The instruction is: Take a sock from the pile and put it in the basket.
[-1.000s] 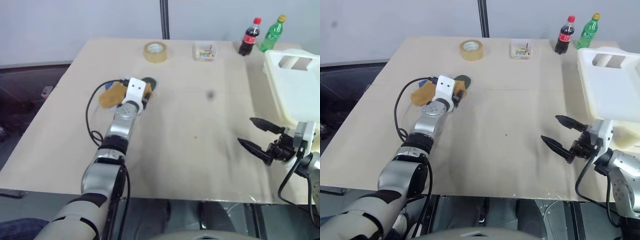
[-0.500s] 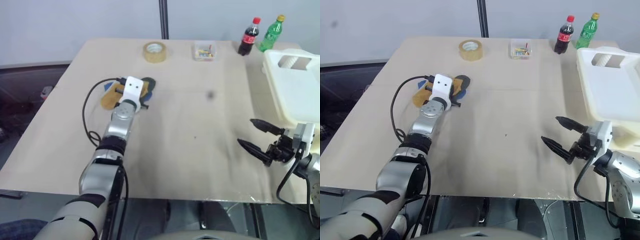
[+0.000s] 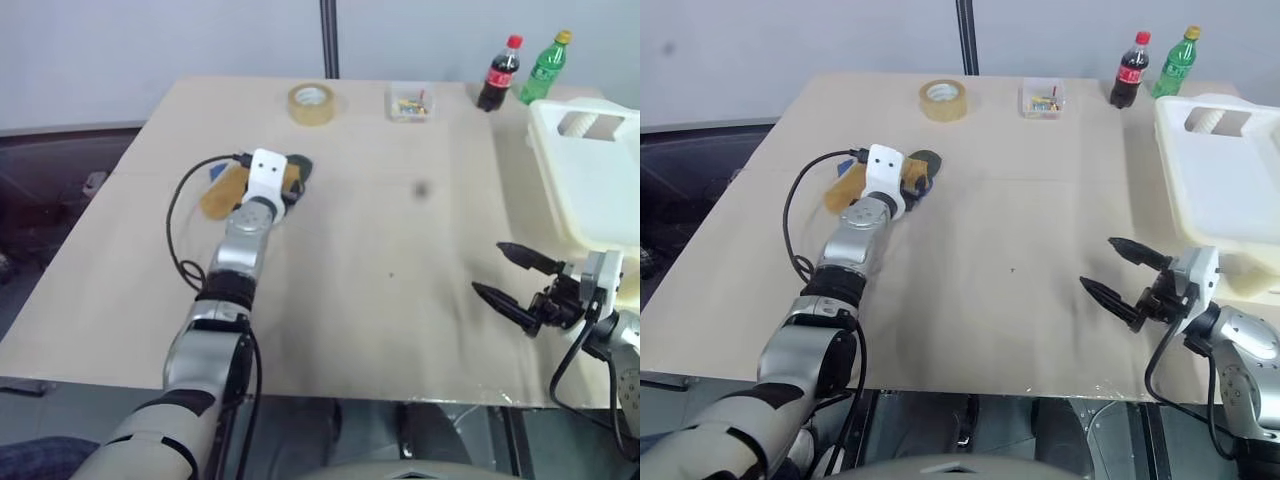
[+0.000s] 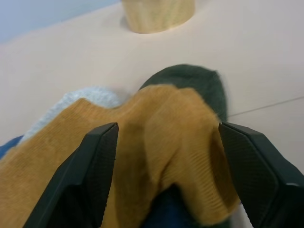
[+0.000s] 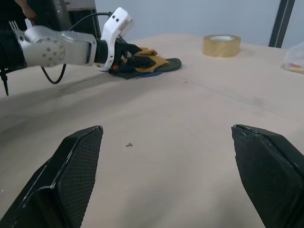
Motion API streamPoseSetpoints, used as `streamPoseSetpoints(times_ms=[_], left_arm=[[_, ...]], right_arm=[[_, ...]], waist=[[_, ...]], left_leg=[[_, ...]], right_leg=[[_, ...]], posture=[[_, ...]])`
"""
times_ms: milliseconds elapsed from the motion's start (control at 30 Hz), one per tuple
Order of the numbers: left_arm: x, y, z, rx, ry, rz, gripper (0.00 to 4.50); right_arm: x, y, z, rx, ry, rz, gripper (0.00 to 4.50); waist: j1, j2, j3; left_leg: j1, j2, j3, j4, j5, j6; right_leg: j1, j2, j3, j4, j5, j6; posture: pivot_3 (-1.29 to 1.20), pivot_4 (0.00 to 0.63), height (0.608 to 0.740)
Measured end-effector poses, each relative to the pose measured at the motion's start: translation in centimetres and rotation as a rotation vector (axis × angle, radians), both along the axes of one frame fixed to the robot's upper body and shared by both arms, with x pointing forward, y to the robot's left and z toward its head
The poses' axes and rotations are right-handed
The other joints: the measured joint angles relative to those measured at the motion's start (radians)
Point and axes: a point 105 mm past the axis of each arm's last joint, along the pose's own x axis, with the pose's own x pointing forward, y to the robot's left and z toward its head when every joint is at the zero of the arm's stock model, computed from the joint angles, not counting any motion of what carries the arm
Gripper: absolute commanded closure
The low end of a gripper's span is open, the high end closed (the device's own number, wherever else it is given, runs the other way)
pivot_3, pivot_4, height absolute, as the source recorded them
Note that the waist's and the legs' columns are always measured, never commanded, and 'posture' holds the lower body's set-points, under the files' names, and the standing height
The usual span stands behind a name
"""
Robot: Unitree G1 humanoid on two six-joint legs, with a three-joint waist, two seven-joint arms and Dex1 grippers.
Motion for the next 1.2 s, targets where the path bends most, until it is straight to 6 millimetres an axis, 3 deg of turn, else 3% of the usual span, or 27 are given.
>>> streamPoseSetpoints(times_ms=[633, 733, 900, 1200], left_arm=[[0.1, 1.2, 1.5, 0.075, -0.017, 0.086, 0.79], [0.1, 1.2, 1.5, 0.075, -0.019, 0.089, 1.86], [0.1, 1.3, 1.5, 0.074, -0.021, 0.097, 4.32], [0.1, 1.3, 1.4, 0.073, -0.018, 0.1, 4.43]], right_arm=[[0.0, -0.2, -0.5, -0.012, -0.005, -0.014, 0.0], [0.0, -0.1, -0.7, -0.013, 0.001, -0.012, 0.0], [0.1, -0.1, -0.7, -0.012, 0.002, -0.012, 0.0], [0.1, -0.2, -0.8, -0.012, 0.005, -0.017, 0.0]], waist=[[0.0, 0.0, 0.0], [0.0, 0.0, 0.0], [0.0, 0.0, 0.0], [0.0, 0.0, 0.0]], left_leg=[[0.0, 0.0, 0.0, 0.0, 0.0, 0.0], [0.0, 0.0, 0.0, 0.0, 0.0, 0.0], [0.0, 0.0, 0.0, 0.0, 0.0, 0.0], [0.0, 0.0, 0.0, 0.0, 0.0, 0.0]], right_leg=[[0.0, 0.0, 0.0, 0.0, 0.0, 0.0], [0.0, 0.0, 0.0, 0.0, 0.0, 0.0], [0.0, 0.0, 0.0, 0.0, 0.0, 0.0], [0.0, 0.0, 0.0, 0.0, 0.0, 0.0]], posture=[[0.0, 0.15, 0.738], [0.0, 0.15, 0.738], [0.0, 0.15, 0.738], [0.0, 0.15, 0.738]])
